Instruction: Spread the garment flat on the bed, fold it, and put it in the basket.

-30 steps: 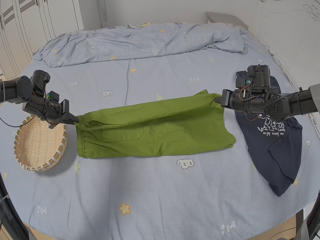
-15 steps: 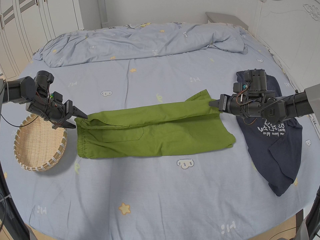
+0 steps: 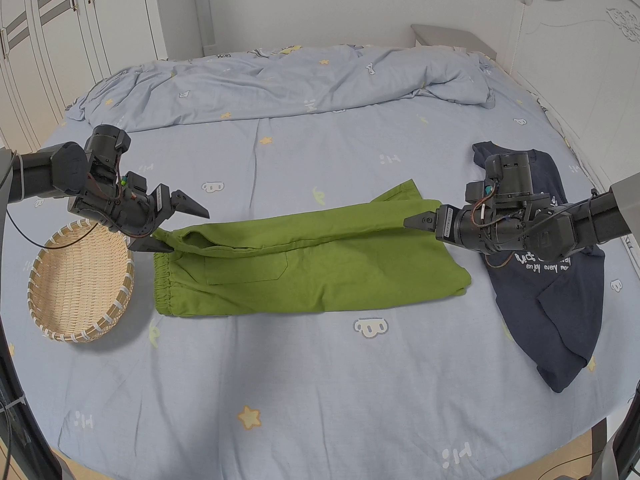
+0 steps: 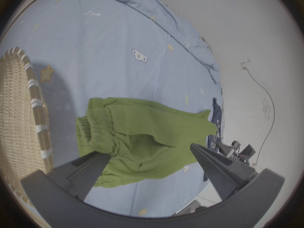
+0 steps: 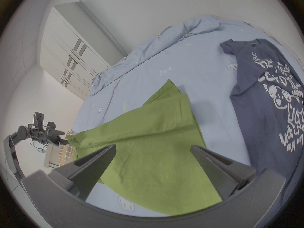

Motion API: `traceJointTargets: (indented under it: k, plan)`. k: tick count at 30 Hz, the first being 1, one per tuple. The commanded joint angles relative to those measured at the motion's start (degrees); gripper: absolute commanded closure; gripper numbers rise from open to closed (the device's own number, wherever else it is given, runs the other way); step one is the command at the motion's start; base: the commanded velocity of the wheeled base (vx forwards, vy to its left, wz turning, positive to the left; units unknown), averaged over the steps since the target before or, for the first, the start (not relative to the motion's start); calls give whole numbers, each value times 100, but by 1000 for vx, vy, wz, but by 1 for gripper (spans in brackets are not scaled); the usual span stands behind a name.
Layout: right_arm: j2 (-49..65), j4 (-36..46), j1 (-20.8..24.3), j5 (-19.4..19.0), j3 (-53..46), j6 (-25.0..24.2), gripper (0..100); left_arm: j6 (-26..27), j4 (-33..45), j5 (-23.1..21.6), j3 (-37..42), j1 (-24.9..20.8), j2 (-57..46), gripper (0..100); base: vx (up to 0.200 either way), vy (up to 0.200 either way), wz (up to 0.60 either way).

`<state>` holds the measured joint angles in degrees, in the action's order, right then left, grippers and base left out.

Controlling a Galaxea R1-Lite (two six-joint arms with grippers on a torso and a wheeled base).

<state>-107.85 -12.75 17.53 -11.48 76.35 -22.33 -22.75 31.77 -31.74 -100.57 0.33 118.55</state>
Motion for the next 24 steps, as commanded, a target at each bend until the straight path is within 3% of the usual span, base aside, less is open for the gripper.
traceJointTargets:
  k: [1,6,9,16,24]
  plan:
    - [511,-17,5,-29,-525,-254,0,-582,-681,19,-103,-174,282,0,0,0,0]
    - [932,-70,-48,-232,-841,-280,0,-1601,-1648,63,-595,-112,845,0,0,0,0]
    - [1073,-61,-109,-249,-859,-298,0,-1882,-1753,142,-806,-24,1091,0,0,0,0]
    - [1073,-26,-189,-249,-859,-298,0,-1909,-1762,467,-1307,152,1548,0,0,0,0]
    - [1073,-34,-294,-249,-850,-298,0,-2093,-1788,459,-1402,108,1522,0,0,0,0]
